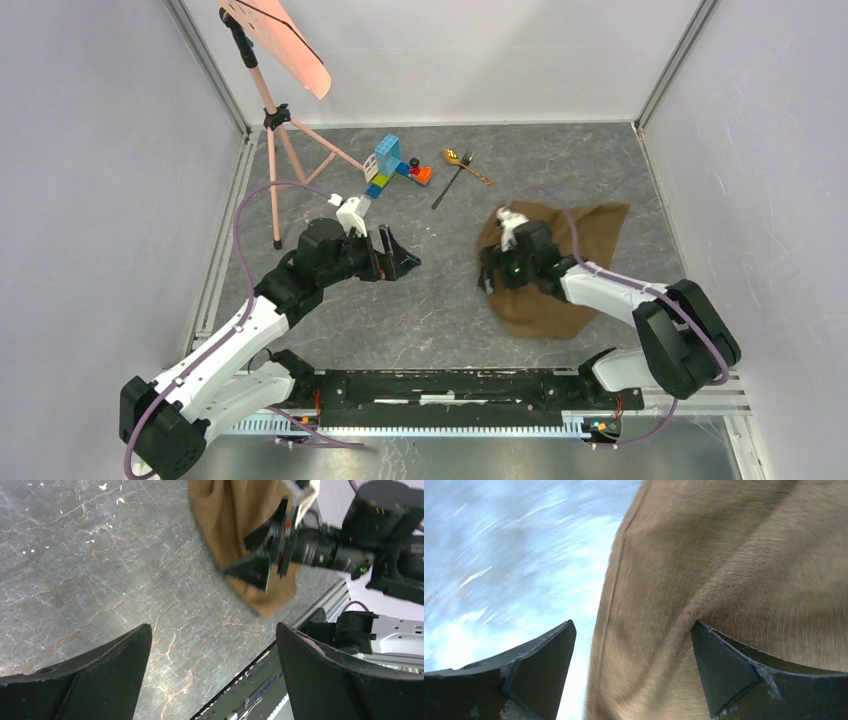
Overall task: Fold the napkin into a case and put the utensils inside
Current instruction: Move the crumpled napkin to the center of the board.
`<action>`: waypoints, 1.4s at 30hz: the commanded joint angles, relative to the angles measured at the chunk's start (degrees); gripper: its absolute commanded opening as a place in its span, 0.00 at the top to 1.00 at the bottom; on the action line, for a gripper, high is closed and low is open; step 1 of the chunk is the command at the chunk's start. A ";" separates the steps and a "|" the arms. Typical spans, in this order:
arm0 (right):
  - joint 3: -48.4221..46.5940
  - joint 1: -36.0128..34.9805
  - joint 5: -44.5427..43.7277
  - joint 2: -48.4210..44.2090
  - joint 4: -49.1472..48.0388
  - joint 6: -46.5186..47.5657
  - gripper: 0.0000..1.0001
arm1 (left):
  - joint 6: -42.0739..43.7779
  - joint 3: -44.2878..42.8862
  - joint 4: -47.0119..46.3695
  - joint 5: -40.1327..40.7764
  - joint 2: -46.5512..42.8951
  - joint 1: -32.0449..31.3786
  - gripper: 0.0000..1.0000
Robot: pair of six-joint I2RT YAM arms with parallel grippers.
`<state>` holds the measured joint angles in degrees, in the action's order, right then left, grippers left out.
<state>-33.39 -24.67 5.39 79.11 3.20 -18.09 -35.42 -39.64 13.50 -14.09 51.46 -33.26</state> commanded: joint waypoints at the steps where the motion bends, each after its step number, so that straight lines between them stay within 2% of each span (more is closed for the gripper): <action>1: 1.45 -13.81 12.26 -3.04 -1.31 2.46 0.08 | -3.46 1.83 -2.19 1.42 -2.19 -0.26 0.00; 5: -0.55 -21.38 20.77 -6.01 0.12 4.94 0.09 | -4.34 3.34 -1.03 4.94 -4.12 -0.34 0.00; 8: -1.89 -22.96 16.62 -11.18 5.10 5.91 0.09 | -6.22 4.76 -0.47 8.15 -6.29 -0.32 0.00; 9: -2.47 -22.97 13.15 -12.83 7.79 5.54 0.08 | -7.02 5.27 -0.40 8.81 -6.67 -0.32 0.00; 11: -4.32 -23.01 0.87 -14.79 14.72 2.70 0.08 | -8.05 5.89 -0.51 8.84 -5.73 -0.30 0.00; 14: -5.48 -22.11 -21.07 -16.77 25.47 -8.33 0.05 | -8.50 5.77 -0.94 7.39 -1.90 -0.39 0.00; 17: -0.81 -15.35 -24.39 -20.20 25.93 -14.06 0.04 | -8.53 5.58 -3.91 4.87 1.83 -0.78 0.00; 20: 6.00 -4.65 -18.72 -24.27 19.09 -13.78 0.06 | -8.44 4.23 -6.97 1.56 5.86 -1.58 0.00; 22: 8.02 -0.58 -18.25 -24.64 15.56 -11.98 0.07 | -8.18 1.95 -7.33 -0.65 9.64 -2.43 0.00; 27: 6.90 3.55 -18.62 -16.27 6.24 -3.04 0.07 | -8.25 -1.39 -7.32 0.62 14.62 -6.76 0.00; 34: -9.14 3.57 -16.44 5.50 1.53 9.79 0.13 | -13.19 1.01 -10.10 5.28 15.02 -9.70 0.00; 37: -20.06 3.51 -16.21 14.71 3.13 15.33 0.14 | -15.22 0.70 -10.72 4.93 16.07 -10.38 0.02; 40: -33.88 3.42 -22.07 20.93 14.68 15.98 0.18 | -15.50 -2.44 -8.55 3.88 18.45 -10.59 0.04; 42: -37.82 3.40 -25.50 20.86 20.28 14.77 0.17 | -13.47 -6.73 -4.86 4.42 20.73 -10.59 0.05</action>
<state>-62.54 -21.28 -13.23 100.05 14.52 -5.82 -48.01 -39.27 6.28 -10.57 69.08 -43.48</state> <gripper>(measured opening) 0.829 0.966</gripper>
